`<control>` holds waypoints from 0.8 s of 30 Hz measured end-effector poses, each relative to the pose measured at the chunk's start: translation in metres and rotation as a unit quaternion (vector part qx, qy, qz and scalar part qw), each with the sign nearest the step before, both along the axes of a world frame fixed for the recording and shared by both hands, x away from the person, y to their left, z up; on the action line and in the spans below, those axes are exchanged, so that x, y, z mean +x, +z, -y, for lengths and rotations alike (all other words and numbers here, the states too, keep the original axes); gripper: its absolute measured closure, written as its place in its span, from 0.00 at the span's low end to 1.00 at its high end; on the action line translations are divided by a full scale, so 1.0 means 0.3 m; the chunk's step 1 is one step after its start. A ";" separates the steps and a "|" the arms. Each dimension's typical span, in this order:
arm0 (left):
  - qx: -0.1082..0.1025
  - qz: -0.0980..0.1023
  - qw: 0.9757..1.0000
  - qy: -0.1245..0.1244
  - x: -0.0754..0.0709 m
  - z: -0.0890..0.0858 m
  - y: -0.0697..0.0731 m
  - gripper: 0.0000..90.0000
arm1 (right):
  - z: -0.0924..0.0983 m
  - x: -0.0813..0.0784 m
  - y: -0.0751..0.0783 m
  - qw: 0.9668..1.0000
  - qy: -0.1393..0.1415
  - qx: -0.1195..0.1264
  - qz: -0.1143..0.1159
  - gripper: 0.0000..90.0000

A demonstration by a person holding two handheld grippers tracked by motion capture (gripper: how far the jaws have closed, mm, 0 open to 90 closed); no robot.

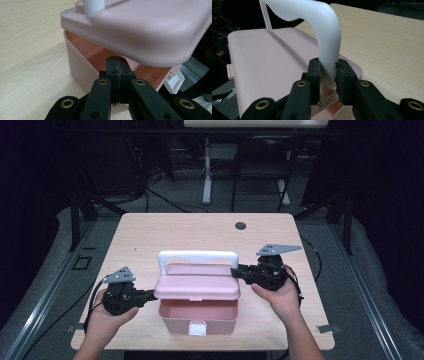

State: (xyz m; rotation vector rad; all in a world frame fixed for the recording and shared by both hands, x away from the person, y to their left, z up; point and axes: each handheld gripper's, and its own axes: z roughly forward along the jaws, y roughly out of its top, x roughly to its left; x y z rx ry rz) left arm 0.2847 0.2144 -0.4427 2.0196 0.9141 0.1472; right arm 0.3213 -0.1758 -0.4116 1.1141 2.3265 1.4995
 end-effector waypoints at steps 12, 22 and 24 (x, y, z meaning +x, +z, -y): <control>0.010 -0.004 0.999 -0.032 -0.018 0.052 0.000 1.00 | -0.002 -0.002 -0.003 1.000 0.001 -0.002 0.000 0.83; 0.014 -0.002 0.999 -0.046 -0.029 0.067 0.010 1.00 | -0.003 -0.001 -0.008 1.000 0.000 -0.006 0.000 0.83; 0.015 -0.001 0.999 -0.046 -0.030 0.069 0.010 1.00 | -0.001 0.000 -0.009 1.000 0.000 -0.004 -0.001 0.83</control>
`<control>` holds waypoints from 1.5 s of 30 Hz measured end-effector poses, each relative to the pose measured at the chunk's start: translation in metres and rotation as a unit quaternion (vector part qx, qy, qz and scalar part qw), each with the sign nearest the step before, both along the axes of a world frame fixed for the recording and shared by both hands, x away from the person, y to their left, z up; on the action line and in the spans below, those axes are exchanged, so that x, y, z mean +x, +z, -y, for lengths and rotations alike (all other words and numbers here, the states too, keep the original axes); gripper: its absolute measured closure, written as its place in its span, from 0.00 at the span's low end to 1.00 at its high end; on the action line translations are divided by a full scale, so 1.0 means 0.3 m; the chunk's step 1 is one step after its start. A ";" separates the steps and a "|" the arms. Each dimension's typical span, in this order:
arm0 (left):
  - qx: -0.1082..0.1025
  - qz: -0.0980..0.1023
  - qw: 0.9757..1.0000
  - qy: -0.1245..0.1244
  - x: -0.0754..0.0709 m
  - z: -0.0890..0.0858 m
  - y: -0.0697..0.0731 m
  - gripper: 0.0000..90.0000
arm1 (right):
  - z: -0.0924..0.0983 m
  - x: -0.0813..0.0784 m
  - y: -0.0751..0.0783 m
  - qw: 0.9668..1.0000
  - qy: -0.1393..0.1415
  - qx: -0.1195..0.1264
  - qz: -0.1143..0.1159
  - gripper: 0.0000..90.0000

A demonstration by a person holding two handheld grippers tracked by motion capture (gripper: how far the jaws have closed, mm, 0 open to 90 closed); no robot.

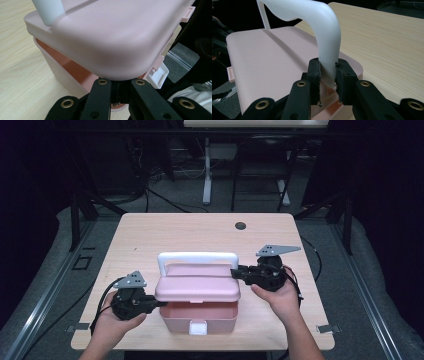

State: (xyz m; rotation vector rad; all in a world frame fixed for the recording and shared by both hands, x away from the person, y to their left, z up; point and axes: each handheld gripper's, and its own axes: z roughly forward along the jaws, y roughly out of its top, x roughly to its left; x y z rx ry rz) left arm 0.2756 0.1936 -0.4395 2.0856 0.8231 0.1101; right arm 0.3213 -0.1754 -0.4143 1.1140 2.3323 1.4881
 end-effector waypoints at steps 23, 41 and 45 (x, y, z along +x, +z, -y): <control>-0.014 0.015 1.000 0.007 0.022 -0.005 0.047 1.00 | 0.036 -0.059 0.034 0.999 -0.040 -0.017 0.028 0.80; -0.008 0.028 0.999 0.017 0.077 0.005 0.125 1.00 | 0.048 -0.153 -0.033 0.998 -0.035 -0.046 0.019 0.85; -0.004 0.032 0.999 0.021 0.089 0.010 0.140 1.00 | 0.034 -0.165 -0.067 0.998 -0.026 -0.048 0.014 0.90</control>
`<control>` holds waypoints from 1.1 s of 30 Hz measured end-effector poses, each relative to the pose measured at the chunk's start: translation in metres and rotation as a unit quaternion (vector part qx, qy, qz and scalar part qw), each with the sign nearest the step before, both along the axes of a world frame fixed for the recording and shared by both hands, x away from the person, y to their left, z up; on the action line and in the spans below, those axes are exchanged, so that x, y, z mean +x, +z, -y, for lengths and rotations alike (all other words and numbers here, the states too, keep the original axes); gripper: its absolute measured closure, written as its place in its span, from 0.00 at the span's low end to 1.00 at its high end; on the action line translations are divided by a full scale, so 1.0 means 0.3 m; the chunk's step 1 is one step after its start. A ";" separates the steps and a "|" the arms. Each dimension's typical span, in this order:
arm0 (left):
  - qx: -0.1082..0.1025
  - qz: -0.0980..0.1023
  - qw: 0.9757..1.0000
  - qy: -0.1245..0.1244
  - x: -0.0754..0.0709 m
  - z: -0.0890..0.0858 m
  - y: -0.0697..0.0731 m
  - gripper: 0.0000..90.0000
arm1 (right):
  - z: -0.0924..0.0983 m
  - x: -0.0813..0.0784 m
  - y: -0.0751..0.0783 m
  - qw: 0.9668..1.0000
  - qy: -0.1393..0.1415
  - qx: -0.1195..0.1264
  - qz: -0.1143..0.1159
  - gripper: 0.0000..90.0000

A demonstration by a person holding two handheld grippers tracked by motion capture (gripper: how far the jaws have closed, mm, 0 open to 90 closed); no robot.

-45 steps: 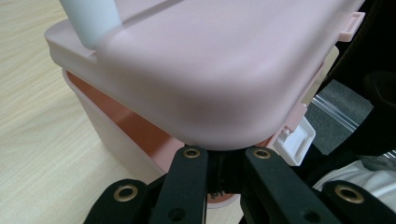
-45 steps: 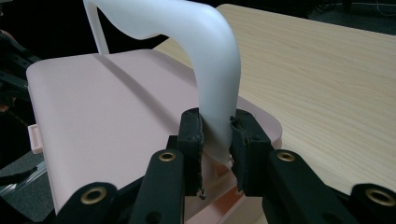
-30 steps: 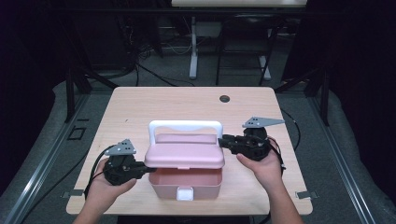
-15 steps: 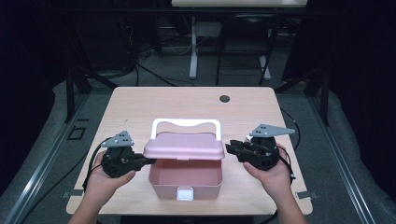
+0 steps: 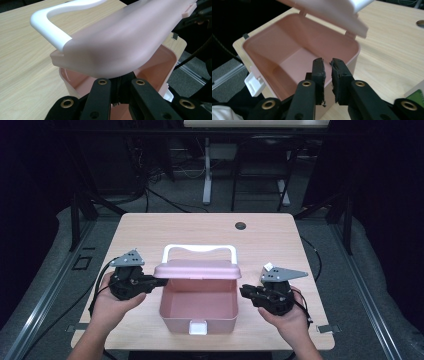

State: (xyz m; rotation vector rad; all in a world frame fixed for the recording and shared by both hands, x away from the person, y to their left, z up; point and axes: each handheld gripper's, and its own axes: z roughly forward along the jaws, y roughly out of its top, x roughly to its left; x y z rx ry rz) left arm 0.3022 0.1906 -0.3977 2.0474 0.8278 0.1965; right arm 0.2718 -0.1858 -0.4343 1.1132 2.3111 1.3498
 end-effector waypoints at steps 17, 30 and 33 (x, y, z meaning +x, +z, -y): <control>-0.007 0.000 1.000 0.005 0.046 -0.002 0.034 1.00 | -0.091 -0.023 -0.101 0.998 0.053 -0.037 -0.026 1.00; -0.007 -0.001 1.000 0.011 0.069 0.001 0.051 1.00 | -0.126 -0.026 -0.136 0.996 0.066 -0.042 -0.041 1.00; -0.007 -0.002 1.000 0.012 0.074 0.003 0.055 1.00 | -0.129 -0.026 -0.141 0.996 0.067 -0.043 -0.044 1.00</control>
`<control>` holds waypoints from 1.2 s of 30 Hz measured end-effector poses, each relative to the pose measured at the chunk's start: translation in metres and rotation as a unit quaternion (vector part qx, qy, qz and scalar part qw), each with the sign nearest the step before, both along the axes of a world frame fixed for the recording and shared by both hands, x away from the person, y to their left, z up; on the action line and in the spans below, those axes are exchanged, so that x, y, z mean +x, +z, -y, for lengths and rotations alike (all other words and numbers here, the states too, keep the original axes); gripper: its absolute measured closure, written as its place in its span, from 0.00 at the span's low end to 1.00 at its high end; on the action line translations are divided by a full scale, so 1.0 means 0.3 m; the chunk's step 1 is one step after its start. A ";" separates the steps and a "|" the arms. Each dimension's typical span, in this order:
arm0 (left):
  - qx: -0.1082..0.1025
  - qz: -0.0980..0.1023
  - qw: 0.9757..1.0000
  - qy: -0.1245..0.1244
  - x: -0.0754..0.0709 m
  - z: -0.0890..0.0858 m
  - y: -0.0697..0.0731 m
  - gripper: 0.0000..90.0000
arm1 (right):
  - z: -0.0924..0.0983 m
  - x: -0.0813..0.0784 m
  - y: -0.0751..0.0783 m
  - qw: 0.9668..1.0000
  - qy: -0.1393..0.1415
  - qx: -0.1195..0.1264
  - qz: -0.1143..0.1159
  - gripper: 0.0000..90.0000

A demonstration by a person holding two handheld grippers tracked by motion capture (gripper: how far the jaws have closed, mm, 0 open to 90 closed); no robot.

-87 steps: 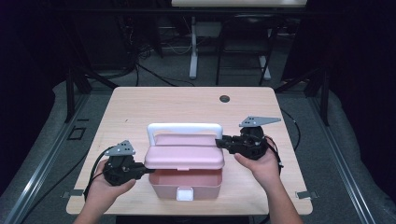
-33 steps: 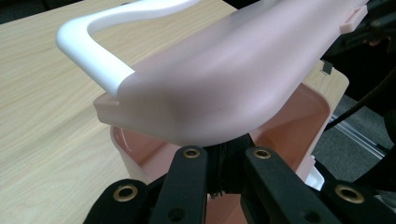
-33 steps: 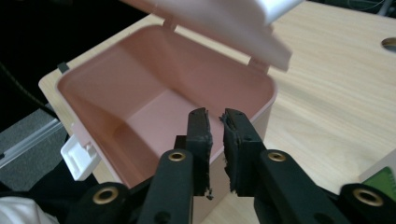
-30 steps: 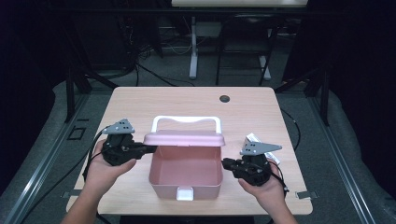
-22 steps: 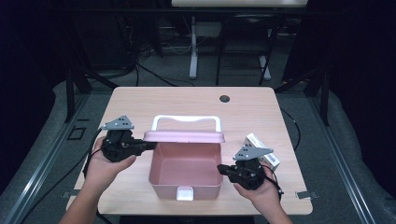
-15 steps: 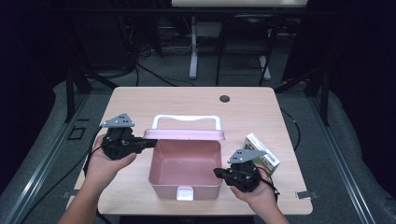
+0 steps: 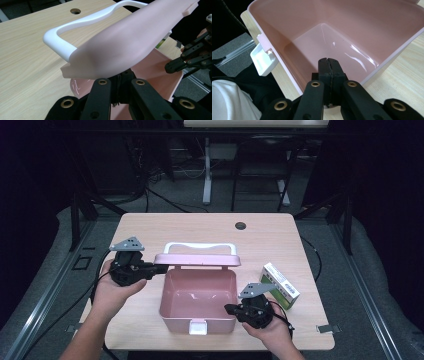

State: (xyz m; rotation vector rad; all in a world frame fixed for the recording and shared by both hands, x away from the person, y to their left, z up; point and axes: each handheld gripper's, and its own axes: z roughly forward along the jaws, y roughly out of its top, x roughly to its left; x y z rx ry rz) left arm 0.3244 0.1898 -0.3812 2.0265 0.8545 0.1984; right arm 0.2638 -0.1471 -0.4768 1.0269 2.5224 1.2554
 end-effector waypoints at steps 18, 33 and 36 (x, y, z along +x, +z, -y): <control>0.001 0.002 1.000 0.007 0.035 0.002 0.019 1.00 | -0.018 0.000 -0.026 1.000 0.007 -0.005 -0.009 1.00; -0.003 0.000 1.000 0.018 0.079 0.005 0.036 1.00 | -0.018 -0.001 -0.028 1.000 0.006 -0.002 -0.008 1.00; -0.001 0.002 1.000 0.024 0.087 0.003 0.040 1.00 | -0.017 -0.001 -0.028 1.000 0.006 -0.002 -0.008 1.00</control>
